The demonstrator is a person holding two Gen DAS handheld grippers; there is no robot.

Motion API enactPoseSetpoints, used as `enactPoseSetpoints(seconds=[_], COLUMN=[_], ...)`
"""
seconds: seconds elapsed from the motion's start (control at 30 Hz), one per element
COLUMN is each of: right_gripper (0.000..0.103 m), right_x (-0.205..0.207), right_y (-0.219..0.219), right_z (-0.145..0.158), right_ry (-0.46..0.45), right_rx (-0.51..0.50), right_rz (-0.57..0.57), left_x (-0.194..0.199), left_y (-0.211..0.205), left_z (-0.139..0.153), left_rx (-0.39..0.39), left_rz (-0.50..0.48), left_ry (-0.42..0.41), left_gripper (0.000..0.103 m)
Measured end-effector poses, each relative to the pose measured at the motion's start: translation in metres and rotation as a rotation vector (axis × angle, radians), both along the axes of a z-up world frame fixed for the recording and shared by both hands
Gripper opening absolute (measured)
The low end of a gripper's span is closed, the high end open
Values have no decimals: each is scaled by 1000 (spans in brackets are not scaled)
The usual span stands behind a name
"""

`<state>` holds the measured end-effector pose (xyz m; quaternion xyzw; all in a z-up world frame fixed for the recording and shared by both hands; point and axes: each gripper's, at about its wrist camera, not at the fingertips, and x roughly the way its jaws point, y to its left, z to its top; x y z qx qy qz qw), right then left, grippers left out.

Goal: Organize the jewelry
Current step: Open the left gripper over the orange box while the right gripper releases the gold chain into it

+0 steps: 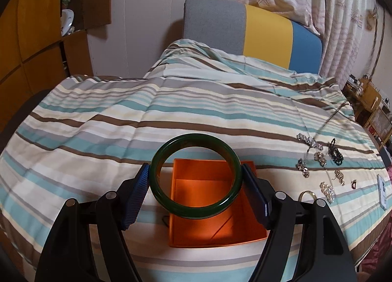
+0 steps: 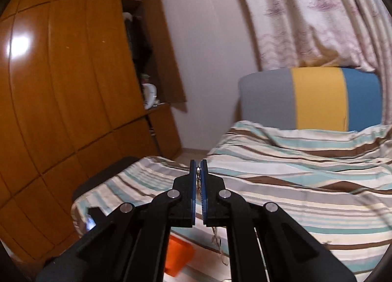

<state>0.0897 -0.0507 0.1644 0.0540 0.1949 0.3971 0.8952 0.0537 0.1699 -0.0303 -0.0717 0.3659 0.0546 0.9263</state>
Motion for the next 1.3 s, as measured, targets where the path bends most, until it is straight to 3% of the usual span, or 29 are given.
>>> enactPoseSetpoints(seconds=[0.27, 0.53, 0.87, 0.93, 1.03, 1.17, 1.3], right_gripper=[3, 3, 3, 3, 3, 3, 3], right_x=[-12, -18, -6, -3, 7, 11, 13], right_y=[49, 83, 110, 111, 113, 121, 134], right_z=[14, -12, -89, -109, -137, -170, -208], right_ry=[-18, -3, 119, 152, 219, 275, 322], right_rx=[25, -12, -99, -124, -140, -185, -276], right_rz=[112, 143, 147, 140, 145, 159, 168], left_x=[4, 10, 6, 4, 0, -6, -24], left_y=[9, 10, 4, 2, -1, 8, 33], left_z=[-14, -35, -36, -36, -34, -34, -33], left_rx=[18, 23, 25, 22, 43, 65, -4], left_rz=[-12, -25, -64, -72, -78, -6, 139], left_ry=[42, 79, 16, -1, -25, -4, 22], left_gripper=[74, 74, 74, 88, 89, 89, 89])
